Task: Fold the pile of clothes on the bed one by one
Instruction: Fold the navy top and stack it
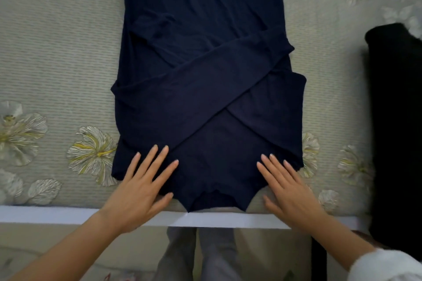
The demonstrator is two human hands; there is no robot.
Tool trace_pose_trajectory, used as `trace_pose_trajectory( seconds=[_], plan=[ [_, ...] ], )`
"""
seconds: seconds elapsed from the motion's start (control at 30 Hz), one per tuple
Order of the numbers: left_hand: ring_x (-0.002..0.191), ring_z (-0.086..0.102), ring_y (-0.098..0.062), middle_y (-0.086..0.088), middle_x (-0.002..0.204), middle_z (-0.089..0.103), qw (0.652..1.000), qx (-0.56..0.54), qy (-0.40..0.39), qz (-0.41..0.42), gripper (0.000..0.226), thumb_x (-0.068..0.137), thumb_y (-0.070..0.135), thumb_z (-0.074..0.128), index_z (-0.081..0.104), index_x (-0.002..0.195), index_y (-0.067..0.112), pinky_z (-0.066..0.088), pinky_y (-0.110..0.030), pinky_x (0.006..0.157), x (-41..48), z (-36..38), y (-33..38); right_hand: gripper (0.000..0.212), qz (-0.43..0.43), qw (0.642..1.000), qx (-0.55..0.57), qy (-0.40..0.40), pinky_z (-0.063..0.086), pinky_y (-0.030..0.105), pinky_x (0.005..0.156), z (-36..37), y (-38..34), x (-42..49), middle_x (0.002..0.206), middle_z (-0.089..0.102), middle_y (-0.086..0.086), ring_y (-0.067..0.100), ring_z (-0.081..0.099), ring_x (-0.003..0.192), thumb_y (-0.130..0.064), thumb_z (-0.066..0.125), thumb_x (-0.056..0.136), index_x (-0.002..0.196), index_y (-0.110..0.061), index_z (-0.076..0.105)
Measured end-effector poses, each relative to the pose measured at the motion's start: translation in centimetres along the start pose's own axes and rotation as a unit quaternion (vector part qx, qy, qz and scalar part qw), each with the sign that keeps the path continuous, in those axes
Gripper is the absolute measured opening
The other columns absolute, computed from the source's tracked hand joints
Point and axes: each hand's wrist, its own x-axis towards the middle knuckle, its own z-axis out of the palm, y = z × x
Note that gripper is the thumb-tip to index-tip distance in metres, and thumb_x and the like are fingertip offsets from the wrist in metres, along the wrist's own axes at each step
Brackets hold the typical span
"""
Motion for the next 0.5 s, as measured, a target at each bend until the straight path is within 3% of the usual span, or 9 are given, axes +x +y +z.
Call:
trace_pose_trajectory(
  seconds=[0.07, 0.13, 0.2, 0.3, 0.4, 0.43, 0.5],
  plan=[
    [0.142, 0.02, -0.04, -0.017, 0.154, 0.028, 0.998, 0.036, -0.01, 0.056, 0.067, 0.083, 0.042, 0.048, 0.039, 0.145, 0.018, 0.022, -0.055, 0.111, -0.2, 0.1, 0.4, 0.07, -0.026, 0.999, -0.015, -0.016, 0.024, 0.044, 0.111, 0.8, -0.3, -1.5, 0.154, 0.031, 0.012, 0.026, 0.023, 0.144, -0.031, 0.047, 0.083, 0.146, -0.005, 0.032],
    [0.137, 0.027, -0.047, -0.022, 0.15, 0.032, 0.994, 0.068, -0.026, 0.084, 0.079, 0.069, 0.032, 0.069, 0.044, 0.142, 0.016, 0.03, -0.06, 0.108, 0.5, 0.0, 1.1, 0.07, -0.033, 0.999, -0.021, 0.005, 0.026, 0.044, 0.111, 0.8, -0.7, -1.0, 0.152, 0.033, 0.014, 0.029, 0.029, 0.142, -0.021, 0.047, 0.079, 0.144, -0.003, 0.033],
    [0.134, 0.029, -0.051, -0.026, 0.148, 0.033, 0.99, 0.097, -0.025, 0.095, 0.088, 0.058, 0.013, 0.078, 0.046, 0.14, 0.013, 0.034, -0.065, 0.102, 1.7, -0.6, 1.7, 0.073, -0.038, 0.998, -0.024, 0.036, 0.025, 0.046, 0.111, 0.3, -1.2, 0.7, 0.151, 0.034, 0.016, 0.033, 0.033, 0.139, -0.011, 0.052, 0.073, 0.144, -0.002, 0.035],
    [0.137, 0.02, -0.052, -0.027, 0.151, 0.024, 0.987, 0.135, -0.011, 0.09, 0.083, 0.068, -0.001, 0.066, 0.038, 0.145, 0.011, 0.03, -0.066, 0.103, 4.1, -2.0, 2.4, 0.089, 0.006, 0.999, -0.029, 0.046, 0.025, 0.05, 0.114, -1.2, -1.1, 4.0, 0.15, 0.035, 0.02, 0.037, 0.034, 0.138, 0.003, 0.067, 0.058, 0.143, -0.002, 0.04],
    [0.142, -0.02, -0.036, -0.01, 0.158, -0.015, 0.994, 0.072, -0.069, 0.043, 0.071, 0.09, 0.016, 0.041, 0.007, 0.153, 0.023, 0.007, -0.053, 0.116, 5.9, -2.7, 1.6, 0.09, 0.069, 0.997, 0.012, 0.017, 0.013, 0.042, 0.119, -2.8, -0.2, 6.4, 0.159, 0.017, 0.011, 0.027, 0.016, 0.147, 0.003, 0.057, 0.074, 0.152, -0.016, 0.018],
    [0.143, -0.022, -0.028, -0.003, 0.159, -0.014, 0.995, 0.017, -0.091, 0.033, 0.066, 0.093, 0.023, 0.037, 0.009, 0.152, 0.027, 0.004, -0.047, 0.118, 6.3, -3.1, 1.2, 0.084, 0.083, 0.994, 0.071, 0.001, 0.012, 0.037, 0.12, -3.4, 0.2, 7.0, 0.16, 0.015, 0.006, 0.022, 0.012, 0.148, 0.002, 0.051, 0.079, 0.152, -0.021, 0.018],
    [0.146, -0.009, -0.014, 0.009, 0.159, 0.004, 0.986, -0.134, -0.098, 0.015, 0.053, 0.095, 0.029, 0.039, 0.031, 0.147, 0.027, 0.01, -0.034, 0.119, 6.7, -4.2, 0.8, 0.075, 0.132, 0.97, 0.203, -0.018, 0.025, 0.034, 0.115, -4.9, 1.0, 7.3, 0.155, 0.031, 0.004, 0.019, 0.026, 0.144, 0.005, 0.043, 0.081, 0.148, -0.027, 0.032]
  ],
)
